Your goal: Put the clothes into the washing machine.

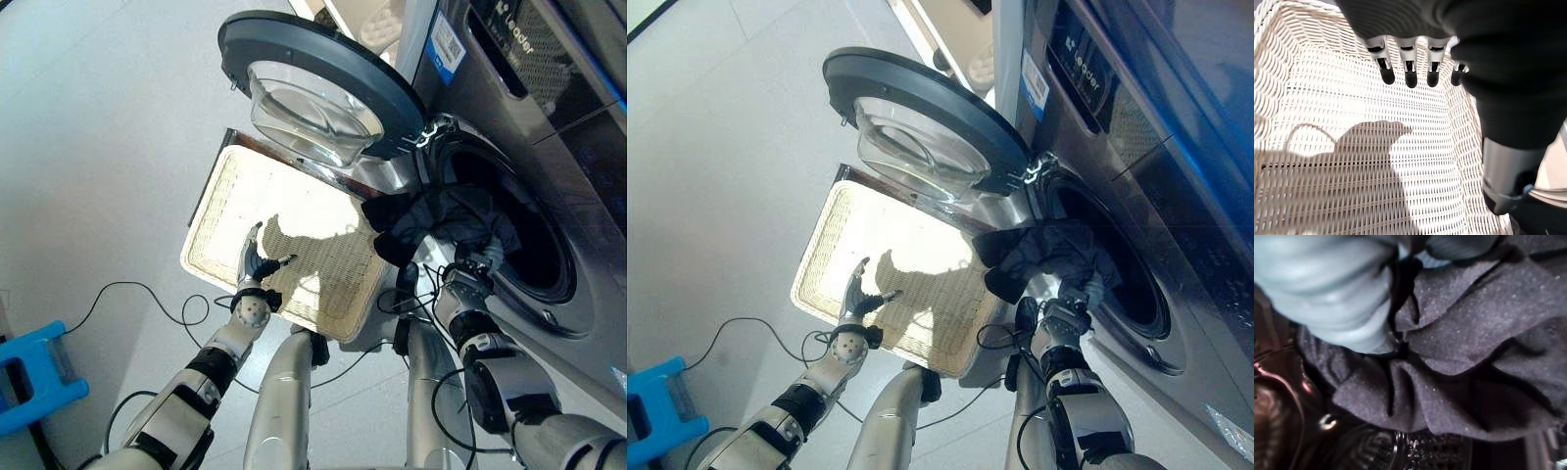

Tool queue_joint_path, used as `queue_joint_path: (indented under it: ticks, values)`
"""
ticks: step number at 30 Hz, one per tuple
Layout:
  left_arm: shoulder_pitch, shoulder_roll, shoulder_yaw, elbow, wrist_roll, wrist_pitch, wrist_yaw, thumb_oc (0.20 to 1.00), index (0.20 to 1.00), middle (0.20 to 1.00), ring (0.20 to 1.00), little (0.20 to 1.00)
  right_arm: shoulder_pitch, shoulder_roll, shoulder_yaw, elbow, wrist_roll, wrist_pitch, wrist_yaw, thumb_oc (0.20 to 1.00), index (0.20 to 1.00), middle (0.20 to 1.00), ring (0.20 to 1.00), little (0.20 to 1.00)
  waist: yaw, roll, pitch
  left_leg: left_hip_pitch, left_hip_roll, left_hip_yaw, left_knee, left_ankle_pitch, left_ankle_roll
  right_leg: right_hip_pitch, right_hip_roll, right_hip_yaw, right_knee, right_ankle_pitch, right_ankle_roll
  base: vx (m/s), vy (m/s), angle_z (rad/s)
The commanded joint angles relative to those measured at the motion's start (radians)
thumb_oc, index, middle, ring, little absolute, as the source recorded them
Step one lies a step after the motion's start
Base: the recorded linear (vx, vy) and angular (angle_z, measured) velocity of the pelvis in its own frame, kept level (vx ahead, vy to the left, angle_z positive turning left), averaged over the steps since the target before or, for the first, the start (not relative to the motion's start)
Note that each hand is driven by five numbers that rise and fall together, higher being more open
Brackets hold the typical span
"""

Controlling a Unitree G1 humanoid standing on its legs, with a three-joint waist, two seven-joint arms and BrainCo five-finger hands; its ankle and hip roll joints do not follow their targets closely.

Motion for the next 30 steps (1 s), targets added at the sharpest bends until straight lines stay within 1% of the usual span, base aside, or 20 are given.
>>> queue_joint_path:
  ticks: [1,2,3,4,5,7,9,10,11,13,14,16,17,18,19,20,22,23,27,30]
  values:
    - [-0.041,0.042,-0.008,-0.046,-0.029,-0.007,-0.015,1.0,1.0,1.0,1.0,1.0,-0.043,-0.103,-0.051,-0.011,0.013,-0.086,0.003,0.2,0.2,0.2,0.2,0.2,0.021,0.013,-0.018,-0.024,-0.074,-0.019,0.079,-0.102,-0.046,0.016,0.0,-0.075,0.094,-0.075,0.095,0.0,-0.095,0.17]
    - [-0.043,0.052,-0.012,-0.055,-0.034,0.0,-0.02,1.0,1.0,1.0,1.0,1.0,-0.057,-0.115,-0.059,-0.016,0.013,-0.104,-0.012,0.2,0.2,0.2,0.2,0.2,0.023,0.013,-0.018,-0.027,-0.073,-0.021,0.08,-0.102,-0.045,0.012,0.0,-0.076,0.097,-0.074,0.096,-0.01,-0.083,0.13]
    - [-0.045,0.066,-0.014,-0.067,-0.043,0.007,-0.027,1.0,1.0,1.0,1.0,1.0,-0.075,-0.125,-0.078,-0.034,0.013,-0.14,-0.04,0.2,0.2,0.2,0.2,0.2,0.026,0.013,-0.018,-0.038,-0.073,-0.023,0.081,-0.096,-0.043,0.001,0.0,-0.078,0.099,-0.065,0.094,0.0,-0.058,0.03]
    - [-0.041,0.072,-0.016,-0.073,-0.045,0.011,-0.029,1.0,1.0,1.0,1.0,1.0,-0.078,-0.132,-0.092,-0.044,0.013,-0.158,-0.052,0.2,0.2,0.2,0.2,0.2,0.027,0.012,-0.018,-0.032,-0.074,-0.025,0.083,-0.105,-0.044,0.005,-0.001,-0.077,0.103,-0.072,0.097,-0.02,-0.057,0.02]
    - [-0.043,0.082,-0.022,-0.082,-0.052,0.013,-0.029,1.0,1.0,1.0,1.0,1.0,-0.085,-0.143,-0.103,-0.042,0.013,-0.193,-0.069,0.2,0.2,0.2,0.2,0.2,0.028,0.011,-0.018,-0.042,-0.073,-0.026,0.082,-0.099,-0.042,-0.004,-0.001,-0.079,0.102,-0.064,0.095,0.01,-0.036,0.05]
    - [-0.039,0.093,-0.031,-0.09,-0.065,0.011,-0.033,1.0,1.0,1.0,1.0,1.0,-0.095,-0.168,-0.11,-0.029,0.013,-0.24,-0.109,0.2,0.2,0.2,0.2,0.2,0.028,0.01,-0.018,-0.036,-0.074,-0.028,0.086,-0.108,-0.043,0.001,-0.001,-0.077,0.104,-0.07,0.098,0.01,-0.012,0.08]
    - [-0.036,0.099,-0.041,-0.098,-0.064,0.007,-0.033,1.0,1.0,1.0,1.0,1.0,-0.109,-0.204,-0.123,-0.007,0.013,-0.281,-0.14,0.2,0.2,0.2,0.2,0.2,0.029,0.013,-0.018,-0.037,-0.074,-0.03,0.085,-0.11,-0.042,-0.001,-0.001,-0.077,0.106,-0.07,0.098,0.0,0.006,0.06]
    - [-0.038,0.102,-0.041,-0.1,-0.064,0.006,-0.033,1.0,1.0,1.0,1.0,1.0,-0.114,-0.211,-0.126,-0.003,0.013,-0.291,-0.145,0.2,0.2,0.2,0.2,0.2,0.03,0.014,-0.018,-0.044,-0.074,-0.029,0.084,-0.103,-0.04,-0.008,0.0,-0.078,0.103,-0.063,0.096,-0.02,0.007,0.06]
    - [-0.034,0.12,-0.054,-0.115,-0.075,0.0,-0.036,1.0,1.0,1.0,1.0,1.0,-0.119,-0.256,-0.149,0.023,0.013,-0.328,-0.184,0.2,0.2,0.2,0.2,0.2,0.03,0.018,-0.018,-0.049,-0.074,-0.028,0.086,-0.104,-0.04,-0.013,-0.003,-0.079,0.104,-0.061,0.095,-0.02,0.002,0.06]
    - [-0.033,0.126,-0.06,-0.12,-0.08,-0.002,-0.036,1.0,1.0,1.0,1.0,1.0,-0.118,-0.276,-0.158,0.036,0.013,-0.341,-0.205,0.2,0.2,0.2,0.2,0.2,0.03,0.019,-0.018,-0.053,-0.073,-0.028,0.087,-0.104,-0.039,-0.017,-0.004,-0.079,0.106,-0.06,0.095,0.0,0.0,0.05]
    - [-0.028,0.136,-0.072,-0.135,-0.094,-0.001,-0.033,1.0,1.0,1.0,1.0,1.0,-0.115,-0.308,-0.173,0.059,0.013,-0.366,-0.22,0.2,0.2,0.2,0.2,0.2,0.028,0.023,-0.018,-0.052,-0.073,-0.027,0.088,-0.105,-0.04,-0.019,-0.006,-0.077,0.107,-0.059,0.096,0.0,0.0,0.07]
    - [-0.019,0.147,-0.084,-0.154,-0.106,0.002,-0.031,1.0,1.0,1.0,1.0,1.0,-0.107,-0.337,-0.185,0.072,0.013,-0.385,-0.222,0.2,0.2,0.2,0.2,0.2,0.028,0.026,-0.018,-0.048,-0.074,-0.028,0.091,-0.114,-0.042,-0.016,-0.008,-0.074,0.112,-0.067,0.1,0.01,0.002,0.05]
    - [-0.017,0.157,-0.088,-0.171,-0.111,0.006,-0.033,1.0,1.0,1.0,1.0,1.0,-0.102,-0.356,-0.195,0.068,0.013,-0.401,-0.223,0.2,0.2,0.2,0.2,0.2,0.026,0.028,-0.018,-0.058,-0.073,-0.026,0.09,-0.106,-0.041,-0.026,-0.01,-0.075,0.107,-0.056,0.097,0.0,0.0,0.0]
    - [-0.017,0.157,-0.088,-0.171,-0.111,0.006,-0.033,1.0,1.0,1.0,1.0,1.0,-0.102,-0.356,-0.195,0.068,0.013,-0.401,-0.223,0.2,0.2,0.2,0.2,0.2,0.026,0.028,-0.018,-0.058,-0.073,-0.026,0.09,-0.106,-0.041,-0.026,-0.01,-0.075,0.107,-0.056,0.097,0.0,0.0,0.0]
    - [-0.011,0.162,-0.093,-0.184,-0.11,0.009,-0.031,1.0,1.0,1.0,1.0,1.0,-0.094,-0.36,-0.2,0.05,0.013,-0.42,-0.227,0.2,0.2,0.2,0.2,0.2,0.025,0.028,-0.018,-0.06,-0.073,-0.025,0.091,-0.106,-0.04,-0.028,-0.011,-0.075,0.107,-0.054,0.097,0.0,0.0,0.0]
    - [0.002,0.17,-0.103,-0.207,-0.107,0.015,-0.023,1.0,1.0,1.0,1.0,1.0,-0.076,-0.357,-0.209,0.006,0.013,-0.478,-0.252,0.2,0.2,0.2,0.2,0.2,0.021,0.027,-0.018,-0.059,-0.074,-0.027,0.09,-0.107,-0.04,-0.029,-0.01,-0.072,0.105,-0.053,0.099,-0.01,-0.02,-0.03]
    - [0.003,0.174,-0.108,-0.216,-0.106,0.019,-0.021,1.0,1.0,1.0,1.0,1.0,-0.074,-0.362,-0.22,-0.006,0.013,-0.509,-0.277,0.2,0.2,0.2,0.2,0.2,0.02,0.027,-0.018,-0.059,-0.074,-0.027,0.086,-0.105,-0.041,-0.03,-0.008,-0.07,0.102,-0.05,0.099,0.0,0.0,0.0]
    - [0.005,0.176,-0.114,-0.222,-0.108,0.019,-0.019,1.0,1.0,1.0,1.0,1.0,-0.071,-0.374,-0.235,-0.009,0.013,-0.533,-0.307,0.2,0.2,0.2,0.2,0.2,0.018,0.027,-0.018,-0.057,-0.073,-0.025,0.084,-0.105,-0.042,-0.029,-0.01,-0.07,0.1,-0.049,0.1,0.0,0.0,0.0]
    - [0.002,0.182,-0.125,-0.231,-0.108,0.013,-0.014,1.0,1.0,1.0,1.0,1.0,-0.07,-0.385,-0.252,-0.035,0.013,-0.566,-0.321,0.2,0.2,0.2,0.2,0.2,0.015,0.029,-0.018,-0.052,-0.071,-0.02,0.071,-0.098,-0.042,-0.026,-0.009,-0.07,0.086,-0.042,0.1,0.0,0.0,0.0]
    - [-0.005,0.186,-0.138,-0.237,-0.103,0.011,-0.007,1.0,1.0,1.0,1.0,1.0,-0.073,-0.375,-0.257,-0.069,0.013,-0.588,-0.295,0.2,0.2,0.2,0.2,0.2,0.012,0.033,-0.018,-0.048,-0.07,-0.015,0.065,-0.094,-0.044,-0.025,-0.008,-0.068,0.083,-0.041,0.1,0.0,0.0,0.0]
